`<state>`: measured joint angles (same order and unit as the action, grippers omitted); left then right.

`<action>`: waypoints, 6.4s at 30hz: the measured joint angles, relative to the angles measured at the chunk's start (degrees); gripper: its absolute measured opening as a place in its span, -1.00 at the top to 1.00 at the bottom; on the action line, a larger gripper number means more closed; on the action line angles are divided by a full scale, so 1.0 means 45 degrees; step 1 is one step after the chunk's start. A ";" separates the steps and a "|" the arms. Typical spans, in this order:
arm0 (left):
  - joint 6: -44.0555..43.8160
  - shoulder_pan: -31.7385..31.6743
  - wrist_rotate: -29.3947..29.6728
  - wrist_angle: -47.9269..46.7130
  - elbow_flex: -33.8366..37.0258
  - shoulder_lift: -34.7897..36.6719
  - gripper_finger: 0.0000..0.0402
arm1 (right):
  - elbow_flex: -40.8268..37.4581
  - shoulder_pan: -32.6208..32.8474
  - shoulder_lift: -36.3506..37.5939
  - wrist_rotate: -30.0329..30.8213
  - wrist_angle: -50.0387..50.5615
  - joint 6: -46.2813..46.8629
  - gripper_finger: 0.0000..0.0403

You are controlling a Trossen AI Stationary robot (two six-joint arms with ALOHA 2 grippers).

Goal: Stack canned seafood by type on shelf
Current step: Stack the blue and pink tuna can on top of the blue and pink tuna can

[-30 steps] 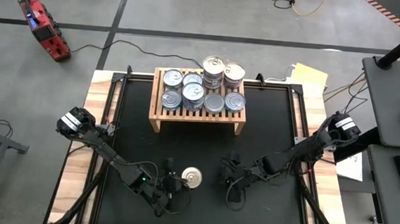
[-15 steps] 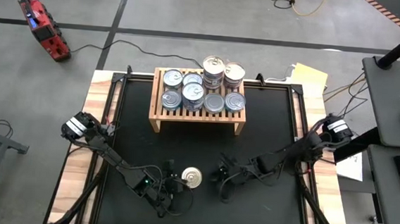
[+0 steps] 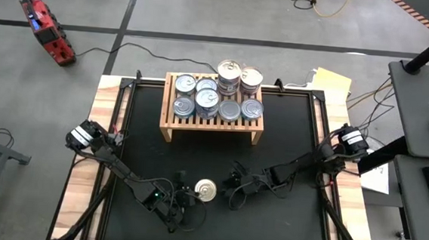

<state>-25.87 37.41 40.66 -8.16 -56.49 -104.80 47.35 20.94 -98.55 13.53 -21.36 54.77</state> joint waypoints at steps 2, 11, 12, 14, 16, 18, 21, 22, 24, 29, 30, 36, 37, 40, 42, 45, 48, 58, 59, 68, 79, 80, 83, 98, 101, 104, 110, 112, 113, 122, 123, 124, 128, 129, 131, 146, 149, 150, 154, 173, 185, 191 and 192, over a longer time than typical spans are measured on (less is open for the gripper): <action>-0.0142 0.0018 0.0024 0.0028 0.0028 -0.0023 1.00 | 0.0000 -0.0053 -0.0100 0.0002 -0.0172 0.0064 -0.41; -0.0935 0.0105 0.0067 0.0061 0.0168 -0.0023 1.00 | 0.0000 -0.0144 -0.0393 0.0002 -0.0878 0.0077 -0.53; -0.1026 0.0108 0.0077 0.0066 0.0178 -0.0023 1.00 | 0.0000 -0.0167 -0.0411 0.0002 -0.0960 0.0081 -0.54; -0.1161 0.0120 0.0075 0.0062 0.0179 -0.0023 1.00 | 0.0001 -0.0164 -0.0429 0.0002 -0.0953 0.0078 -0.56; -0.1298 0.0134 0.0075 0.0086 0.0208 -0.0023 1.00 | 0.0000 -0.0164 -0.0436 0.0002 -0.0950 0.0175 -0.57; -0.1450 0.0178 0.0119 0.0134 0.0251 -0.0023 1.00 | 0.0000 -0.0164 -0.0436 0.0000 -0.0960 0.0179 -0.58; -0.1506 0.0261 0.0307 0.0523 0.0458 -0.0023 1.00 | 0.0000 -0.0164 -0.0436 -0.0001 -0.0950 0.0179 -0.60; -0.1496 0.0266 0.0345 0.0729 0.0558 -0.0018 1.00 | 0.0001 -0.0164 -0.0436 -0.0003 -0.0954 0.0179 -0.61; -0.1497 0.0281 0.0364 0.1152 0.0728 -0.0014 1.00 | 0.0000 -0.0164 -0.0436 0.0002 -0.0948 0.0179 -0.62; -0.1498 0.0303 0.0365 0.1497 0.0840 -0.0013 1.00 | 0.0002 -0.0164 -0.0436 0.0000 -0.0948 0.0179 -0.61; -0.1496 0.0316 0.0369 0.1507 0.0842 -0.0013 1.00 | 0.0000 -0.0164 -0.0444 0.0000 -0.0955 0.0180 -0.60; -0.1511 0.0422 0.0449 0.1529 0.0845 -0.0018 1.00 | 0.0000 -0.0164 -0.0622 -0.0003 -0.0955 0.0491 -0.56; -0.1511 0.0431 0.0451 0.1529 0.0845 -0.0018 1.00 | 0.0001 -0.0164 -0.0660 -0.0003 -0.0958 0.0510 -0.56; -0.1590 0.0436 0.0479 0.1529 0.0848 -0.0021 1.00 | 0.0000 -0.0164 -0.0813 -0.0003 -0.1087 0.0519 -0.57; -0.1659 0.0454 0.0493 0.1524 0.0849 -0.0023 1.00 | 0.0000 -0.0164 -0.0887 -0.0003 -0.1137 0.0607 -0.58; -0.1715 0.0504 0.0520 0.1514 0.0849 -0.0028 1.00 | 0.0000 -0.0183 -0.0912 -0.0003 -0.1166 0.0659 -0.62; -0.1807 0.0544 0.0520 0.1517 0.0849 -0.0028 1.00 | 0.0000 -0.0188 -0.0912 -0.0003 -0.1332 0.0650 -0.63; -0.1856 0.0669 0.0500 0.1582 0.0856 -0.0037 1.00 | 0.0003 -0.0188 -0.0912 -0.0001 -0.1706 0.0523 -0.59; -0.1856 0.0695 0.0459 0.1583 0.0859 -0.0037 1.00 | 0.0001 -0.0188 -0.0912 0.0002 -0.1707 0.0516 -0.59; -0.1997 0.0815 0.0447 0.1597 0.0864 -0.0037 1.00 | 0.0002 -0.0188 -0.0912 0.0329 -0.1816 0.0452 -0.62; -0.2106 0.0873 0.0521 0.1679 0.0919 -0.0037 1.00 | 0.0000 -0.0188 -0.0912 0.0672 -0.2216 0.0173 -0.60; -0.2143 0.0873 0.0524 0.1680 0.0923 -0.0037 1.00 | 0.0000 -0.0188 -0.0912 0.0672 -0.2233 0.0159 -0.59; -0.2166 0.0891 0.0525 0.1837 0.1004 -0.0037 1.00 | 0.0001 -0.0188 -0.0912 0.0672 -0.2279 0.0072 -0.58; -0.2157 0.0936 0.0612 0.3077 0.1665 -0.0022 1.00 | 0.0005 -0.0188 -0.1498 0.0683 -0.3173 -0.0716 -0.57; -0.2146 0.0941 0.0641 0.3451 0.1844 -0.0018 1.00 | 0.0000 -0.0194 -0.2083 0.0600 -0.4104 -0.0653 -0.54; -0.2135 0.0958 0.0617 0.3474 0.1862 -0.0018 1.00 | 0.0072 -0.0255 -0.2301 0.0313 -0.4653 -0.0700 -0.52; -0.2084 0.1019 0.0426 0.3393 0.1884 -0.0028 1.00 | 0.0372 -0.0358 -0.2301 -0.0527 -0.4604 -0.0452 -0.54; -0.2084 0.1030 0.0413 0.3394 0.1897 -0.0031 1.00 | 0.0510 -0.0358 -0.2357 -0.0683 -0.4390 -0.0344 -0.57; -0.2084 0.1034 0.0410 0.3399 0.1899 -0.0037 1.00 | 0.0604 -0.0358 -0.2429 -0.0699 -0.4338 -0.0312 -0.58; -0.2045 0.1034 0.0437 0.3527 0.1908 -0.0042 1.00 | 0.2221 -0.0391 -0.3674 -0.2005 -0.4052 -0.1491 -0.64; -0.2040 0.1034 0.0431 0.3558 0.1908 -0.0042 1.00 | 0.2454 -0.0413 -0.3788 -0.2109 -0.3818 -0.1659 -0.63; -0.2040 0.1034 0.0428 0.3574 0.1908 -0.0042 1.00 | 0.2639 -0.0416 -0.3831 -0.2116 -0.3442 -0.1812 -0.62; -0.2040 0.1048 0.0461 0.3593 0.1908 -0.0042 1.00 | 0.3312 -0.0411 -0.3875 -0.2008 -0.2112 -0.2451 -0.55; -0.2040 0.1048 0.0466 0.3597 0.1908 -0.0042 1.00 | 0.3432 -0.0412 -0.3875 -0.2009 -0.1953 -0.2561 -0.52; -0.2040 0.1065 0.0466 0.3598 0.1908 -0.0042 1.00 | 0.3521 -0.0416 -0.3875 -0.2000 -0.1920 -0.2787 -0.47; -0.2042 0.1063 0.0517 0.3701 0.1913 -0.0042 1.00 | 0.3327 -0.0411 -0.3870 -0.1334 -0.1991 -0.3199 0.05; -0.1961 0.1180 0.0515 0.3714 0.1913 -0.0010 1.00 | 0.3302 -0.0412 -0.3868 -0.1324 -0.1988 -0.3341 0.05; -0.1854 0.1270 0.0515 0.3715 0.1918 0.0044 1.00 | 0.3281 -0.0416 -0.3813 -0.1325 -0.1959 -0.3363 0.05; -0.1119 0.1682 0.0527 0.3729 0.1730 0.0477 1.00 | 0.3118 -0.0416 -0.3182 -0.1324 -0.0788 -0.3521 0.05; 0.7665 0.1361 -0.1387 0.6532 0.0738 0.2169 1.00 | -0.2693 -0.0411 0.0809 -0.0802 -0.7809 -0.3645 0.05; 0.8265 -0.0771 -0.4835 0.8793 0.1799 0.4021 1.00 | -0.3011 -0.0411 0.0705 -0.1111 -0.8757 -0.3988 0.05; 0.5788 -0.1079 -0.2441 1.1574 0.2550 0.4237 1.00 | -0.2987 -0.0411 0.0705 -0.1344 -0.8834 -0.4099 0.05; 0.5395 -0.1079 -0.1720 1.1569 0.2608 0.4237 1.00 | -0.2987 -0.0411 0.0705 -0.1352 -0.8871 -0.4104 0.05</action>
<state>-1.59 32.56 32.93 43.90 -44.75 -85.73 33.91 19.09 -95.37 7.45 -61.28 36.30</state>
